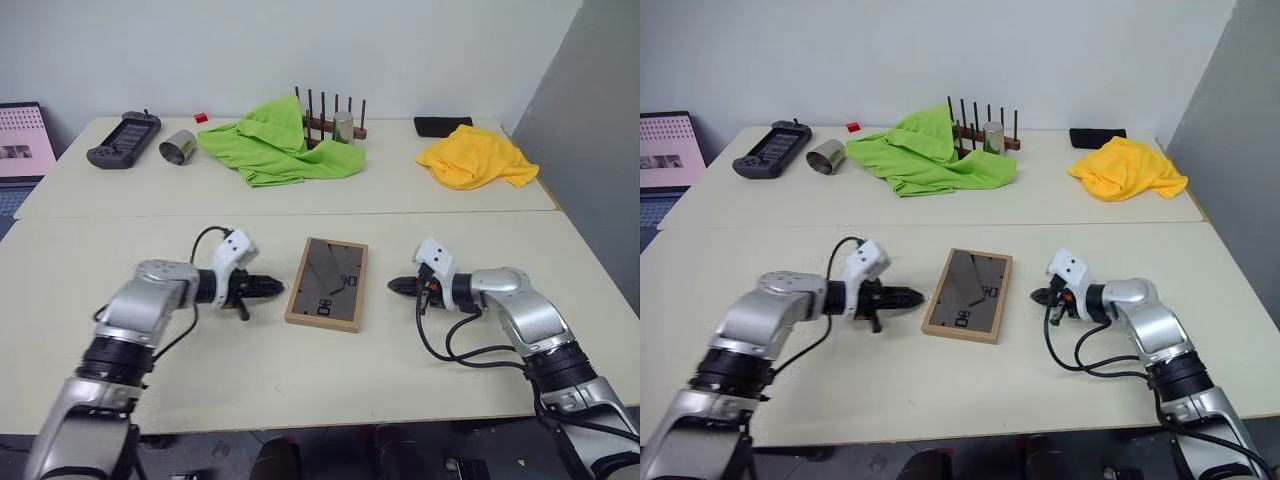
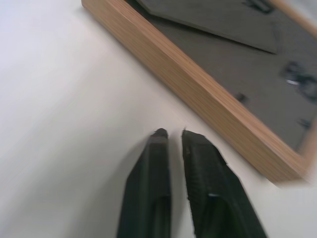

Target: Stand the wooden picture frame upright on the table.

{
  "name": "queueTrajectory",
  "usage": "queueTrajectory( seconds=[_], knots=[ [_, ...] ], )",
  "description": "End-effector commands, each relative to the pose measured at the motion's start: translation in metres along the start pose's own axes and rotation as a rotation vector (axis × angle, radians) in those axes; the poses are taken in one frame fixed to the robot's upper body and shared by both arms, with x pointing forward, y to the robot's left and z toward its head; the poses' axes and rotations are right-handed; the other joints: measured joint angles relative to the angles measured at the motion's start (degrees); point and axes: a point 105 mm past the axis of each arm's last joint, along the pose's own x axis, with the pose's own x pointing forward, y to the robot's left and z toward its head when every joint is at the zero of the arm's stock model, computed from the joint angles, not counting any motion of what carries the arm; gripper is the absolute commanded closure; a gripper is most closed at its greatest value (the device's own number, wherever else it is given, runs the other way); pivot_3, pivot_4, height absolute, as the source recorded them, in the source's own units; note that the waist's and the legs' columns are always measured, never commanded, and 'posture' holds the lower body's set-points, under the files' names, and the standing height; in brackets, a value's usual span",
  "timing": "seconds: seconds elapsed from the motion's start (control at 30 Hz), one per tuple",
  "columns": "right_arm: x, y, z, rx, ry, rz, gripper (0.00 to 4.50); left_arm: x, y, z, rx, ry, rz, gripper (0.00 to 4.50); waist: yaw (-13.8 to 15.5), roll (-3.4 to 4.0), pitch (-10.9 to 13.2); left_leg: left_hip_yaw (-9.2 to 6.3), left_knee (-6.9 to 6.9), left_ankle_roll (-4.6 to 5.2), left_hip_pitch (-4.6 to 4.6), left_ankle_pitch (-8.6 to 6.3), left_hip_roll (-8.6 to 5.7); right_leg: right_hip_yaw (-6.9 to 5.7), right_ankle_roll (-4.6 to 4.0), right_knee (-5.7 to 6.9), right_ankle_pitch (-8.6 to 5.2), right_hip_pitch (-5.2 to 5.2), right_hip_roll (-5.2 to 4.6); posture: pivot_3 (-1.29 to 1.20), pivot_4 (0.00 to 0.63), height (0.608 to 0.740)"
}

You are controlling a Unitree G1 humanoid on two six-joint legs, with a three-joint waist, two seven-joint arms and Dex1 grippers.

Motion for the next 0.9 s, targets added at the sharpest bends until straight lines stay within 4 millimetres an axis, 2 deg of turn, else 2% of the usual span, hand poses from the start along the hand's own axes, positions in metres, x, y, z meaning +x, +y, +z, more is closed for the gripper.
queueTrajectory(
  seconds=[0.03,0.1,0.3,0.53,0.63,0.9],
  knots=[
    [-0.004,-0.003,0.012,-0.036,-0.052,-0.026,4.50,-0.009,-0.022,0.009,-0.229,-0.057,-0.168,3.01,-0.04,0.00,0.00,-0.03,0.01,0.00,0.00,0.00,-0.01,-0.04,-0.01,0.04,-0.01,0.01,0.00,0.00,0.150,0.740],
    [-0.003,-0.002,0.012,-0.041,-0.056,-0.025,4.50,-0.009,-0.027,0.002,-0.324,-0.031,-0.216,2.60,-0.05,0.00,0.00,-0.18,0.04,0.00,-0.03,0.00,-0.01,-0.21,-0.04,0.05,-0.03,0.05,-0.01,0.00,0.150,0.740],
    [-0.001,0.002,0.017,-0.053,-0.071,-0.016,4.50,-0.004,-0.021,0.009,-0.630,-0.054,-0.269,1.31,-0.10,0.00,0.00,-0.49,0.05,0.01,-0.06,0.01,0.01,-0.59,-0.22,0.25,-0.13,0.05,0.00,0.00,0.150,0.740],
    [0.003,0.012,0.021,-0.058,-0.086,0.001,4.50,0.006,-0.020,0.001,-0.696,0.000,-0.273,0.04,-0.82,0.01,0.00,-0.59,0.02,0.00,-0.05,0.01,0.04,-0.69,-0.34,0.31,-0.20,0.05,0.00,0.00,0.150,0.740],
    [0.008,0.020,0.022,-0.058,-0.092,0.025,4.50,0.016,-0.018,-0.008,-0.704,0.046,-0.249,0.04,-0.79,0.01,0.00,-0.62,0.01,-0.01,-0.05,0.01,0.04,-0.71,-0.36,0.32,-0.20,0.05,0.00,0.00,0.150,0.740],
    [0.030,0.039,0.034,-0.055,-0.123,0.079,4.50,0.038,-0.029,-0.006,-0.686,0.053,-0.310,0.04,-0.17,0.18,-0.10,-0.68,0.07,-0.02,-0.05,0.02,-0.05,-0.77,-0.35,0.33,-0.20,0.13,-0.06,0.00,0.150,0.740]
  ],
)
